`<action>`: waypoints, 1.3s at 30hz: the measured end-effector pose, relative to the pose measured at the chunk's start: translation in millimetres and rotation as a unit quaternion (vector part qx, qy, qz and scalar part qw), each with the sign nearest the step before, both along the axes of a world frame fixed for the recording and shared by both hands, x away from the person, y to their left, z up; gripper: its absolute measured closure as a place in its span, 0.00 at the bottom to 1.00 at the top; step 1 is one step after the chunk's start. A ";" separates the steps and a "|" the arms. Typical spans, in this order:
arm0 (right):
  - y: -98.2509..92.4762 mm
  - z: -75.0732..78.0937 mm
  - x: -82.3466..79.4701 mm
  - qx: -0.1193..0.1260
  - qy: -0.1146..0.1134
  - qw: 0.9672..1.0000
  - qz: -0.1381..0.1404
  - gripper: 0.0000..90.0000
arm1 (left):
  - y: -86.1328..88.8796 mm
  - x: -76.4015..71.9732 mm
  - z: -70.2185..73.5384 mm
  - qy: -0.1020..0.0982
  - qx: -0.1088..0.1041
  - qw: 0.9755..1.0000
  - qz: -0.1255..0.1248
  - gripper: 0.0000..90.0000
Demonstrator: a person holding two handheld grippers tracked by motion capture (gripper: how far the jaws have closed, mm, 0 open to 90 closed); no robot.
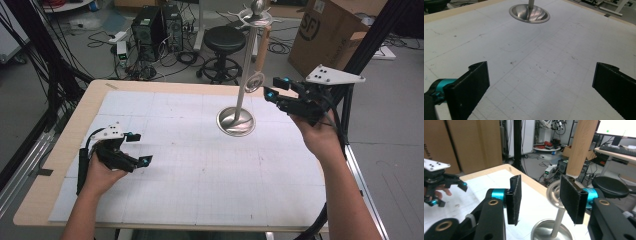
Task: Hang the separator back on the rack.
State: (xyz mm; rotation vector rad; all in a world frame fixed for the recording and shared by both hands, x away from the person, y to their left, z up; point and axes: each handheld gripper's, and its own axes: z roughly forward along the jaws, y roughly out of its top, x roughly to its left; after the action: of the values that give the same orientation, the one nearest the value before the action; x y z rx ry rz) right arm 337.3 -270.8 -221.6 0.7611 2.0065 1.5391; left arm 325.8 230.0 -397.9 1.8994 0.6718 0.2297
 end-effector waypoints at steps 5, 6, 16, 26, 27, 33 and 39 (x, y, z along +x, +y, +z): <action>-2.2 -10.6 -6.5 0.003 0.004 1.000 0.007 0.56 | 1.1 -0.1 0.6 -0.002 -0.003 1.000 0.000 0.02; -2.2 -10.6 -6.5 0.003 0.004 1.000 0.007 0.56 | 1.1 -0.1 0.6 -0.002 -0.003 1.000 0.000 0.02; -6.5 -38.8 -8.7 0.010 0.022 1.000 0.013 0.51 | -0.4 -0.8 0.9 -0.005 -0.002 1.000 -0.005 0.02; -3.1 -58.1 -12.3 -0.013 0.031 0.999 0.031 0.45 | -0.8 -1.4 0.9 -0.004 -0.004 1.000 -0.006 0.02; -3.0 -60.3 -13.0 -0.014 0.033 0.999 0.033 0.45 | -0.8 -1.4 0.9 -0.004 -0.004 1.000 -0.006 0.02; -4.1 -71.1 -15.3 -0.014 0.039 0.998 0.040 0.42 | -0.5 -1.2 0.9 -0.004 -0.003 1.000 -0.005 0.02; -6.1 -85.5 -17.9 -0.012 0.048 0.998 0.045 0.39 | -0.9 -1.5 0.8 -0.004 -0.004 1.000 -0.006 0.02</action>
State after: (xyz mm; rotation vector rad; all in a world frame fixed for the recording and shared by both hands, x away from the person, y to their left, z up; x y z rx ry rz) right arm 319.4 -277.0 -307.1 0.7578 2.1525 1.5526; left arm 324.3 229.1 -397.1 1.8939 0.6554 0.2270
